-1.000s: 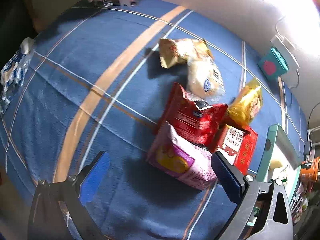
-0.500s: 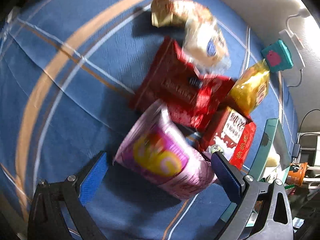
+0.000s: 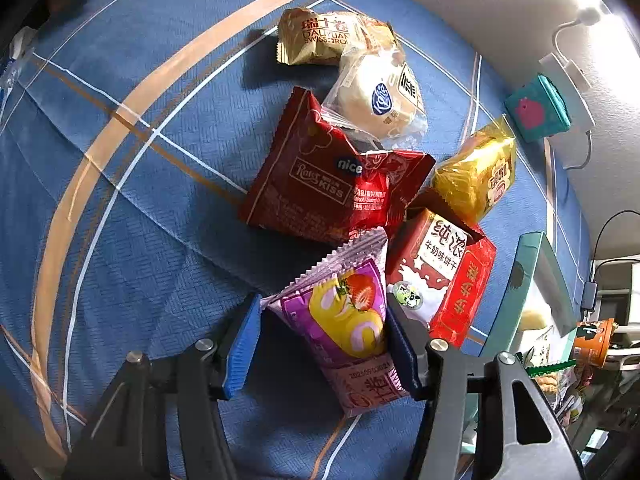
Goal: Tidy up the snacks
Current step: 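Lift the pink cookie packet with the right gripper while the left gripper closes on the purple strawberry packet, then carry both packets over the teal-rimmed tray and open both grippers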
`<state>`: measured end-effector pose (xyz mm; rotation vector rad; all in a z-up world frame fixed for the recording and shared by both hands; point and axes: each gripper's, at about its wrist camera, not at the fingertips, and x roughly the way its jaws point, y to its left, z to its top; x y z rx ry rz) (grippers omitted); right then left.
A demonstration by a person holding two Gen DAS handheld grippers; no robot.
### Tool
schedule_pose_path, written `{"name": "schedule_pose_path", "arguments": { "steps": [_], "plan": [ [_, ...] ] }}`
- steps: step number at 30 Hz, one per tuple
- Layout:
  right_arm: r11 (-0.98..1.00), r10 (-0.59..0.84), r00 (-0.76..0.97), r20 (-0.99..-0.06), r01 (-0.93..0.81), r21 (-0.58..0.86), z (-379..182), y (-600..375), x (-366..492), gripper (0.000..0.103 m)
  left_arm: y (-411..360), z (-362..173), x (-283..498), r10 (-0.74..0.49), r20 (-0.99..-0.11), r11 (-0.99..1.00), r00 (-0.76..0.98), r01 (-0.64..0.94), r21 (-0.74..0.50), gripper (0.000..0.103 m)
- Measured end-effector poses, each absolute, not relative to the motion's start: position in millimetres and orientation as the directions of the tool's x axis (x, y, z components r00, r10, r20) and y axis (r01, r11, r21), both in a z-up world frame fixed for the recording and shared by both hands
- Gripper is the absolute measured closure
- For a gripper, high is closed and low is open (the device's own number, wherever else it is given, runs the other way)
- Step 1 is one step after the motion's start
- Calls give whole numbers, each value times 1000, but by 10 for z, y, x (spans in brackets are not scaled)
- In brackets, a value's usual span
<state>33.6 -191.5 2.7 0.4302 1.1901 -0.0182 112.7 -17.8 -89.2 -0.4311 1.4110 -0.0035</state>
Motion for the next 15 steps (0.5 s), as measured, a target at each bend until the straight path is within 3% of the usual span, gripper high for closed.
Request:
{"name": "schedule_pose_path", "arguments": {
  "steps": [15],
  "plan": [
    [910,222,393,-892,246,335,97,-1998,321,46,219,-262,972,-297,-901,894,314,-240,-379,46]
  ]
}}
